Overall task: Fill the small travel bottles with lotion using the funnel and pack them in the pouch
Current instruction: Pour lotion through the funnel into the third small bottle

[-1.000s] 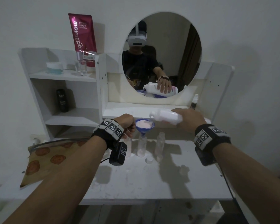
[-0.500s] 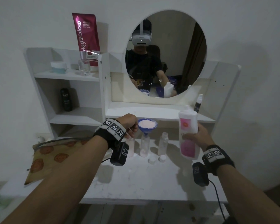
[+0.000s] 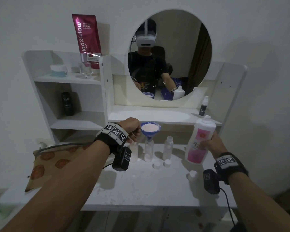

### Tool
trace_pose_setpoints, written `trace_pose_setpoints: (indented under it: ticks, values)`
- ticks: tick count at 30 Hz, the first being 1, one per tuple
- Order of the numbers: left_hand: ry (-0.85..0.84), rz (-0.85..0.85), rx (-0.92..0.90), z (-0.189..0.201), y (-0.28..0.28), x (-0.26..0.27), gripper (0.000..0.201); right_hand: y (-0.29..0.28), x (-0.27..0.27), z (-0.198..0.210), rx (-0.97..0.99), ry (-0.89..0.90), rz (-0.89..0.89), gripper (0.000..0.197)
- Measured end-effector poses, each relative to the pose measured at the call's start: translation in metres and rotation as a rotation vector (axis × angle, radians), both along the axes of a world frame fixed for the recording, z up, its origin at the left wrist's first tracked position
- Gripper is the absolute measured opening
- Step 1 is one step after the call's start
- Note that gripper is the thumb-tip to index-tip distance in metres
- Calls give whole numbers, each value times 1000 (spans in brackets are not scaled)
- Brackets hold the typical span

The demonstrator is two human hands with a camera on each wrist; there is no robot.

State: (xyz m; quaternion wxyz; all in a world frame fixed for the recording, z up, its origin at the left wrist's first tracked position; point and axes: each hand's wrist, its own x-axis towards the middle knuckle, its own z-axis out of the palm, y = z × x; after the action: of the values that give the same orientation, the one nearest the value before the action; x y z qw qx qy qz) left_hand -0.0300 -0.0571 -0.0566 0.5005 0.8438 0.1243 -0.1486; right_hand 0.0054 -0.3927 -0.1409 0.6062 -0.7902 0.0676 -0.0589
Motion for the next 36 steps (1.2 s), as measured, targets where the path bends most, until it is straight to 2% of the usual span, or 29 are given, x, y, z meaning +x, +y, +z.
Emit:
trace_pose_setpoints:
  ticks: [1, 3, 6, 7, 9, 11, 13, 15, 17, 20, 22, 25, 29, 36]
  values:
    - [-1, -3, -1, 0, 0, 0, 25, 0, 0, -3, 36, -28, -27, 80]
    - [-4, -5, -3, -1, 0, 0, 25, 7, -7, -5, 72, -184, -201, 77]
    - [-6, -4, 1, -2, -1, 1, 24, 30, -30, 9, -15, -600, -613, 64]
    - [-8, -3, 1, -2, -1, 1, 24, 43, -40, 18, 1, -725, -655, 60]
    - [-8, 1, -4, -2, -2, 2, 24, 73, -61, 35, 9, -830, -546, 46]
    - [-8, 4, -7, -2, -1, 3, 24, 103, -73, 41, -59, -691, -268, 31]
    - [-10, 3, -10, -2, -1, 2, 24, 129, -78, 32, -233, -381, 30, 29]
    - [-5, -3, -11, -2, -1, 2, 24, 151, -75, 9, -379, -123, 195, 49]
    - [1, -7, -10, -1, -1, 1, 24, 168, -72, -12, -421, 9, 242, 73]
    - [2, -14, -12, -1, -2, 2, 26, 185, -63, -29, -451, 61, 225, 86]
    - [0, -26, -9, -2, -1, 3, 26, 190, -54, -34, -444, 62, 223, 88]
    - [0, -52, -13, -4, 2, 3, 25, 195, -44, -36, -423, 19, 234, 74]
    - [12, -87, -18, -5, 12, 5, 25, 194, -38, -34, -493, -12, 249, 56]
    - [15, -140, -126, -10, 22, 6, 23, 193, -39, -31, -526, -21, 250, 47]
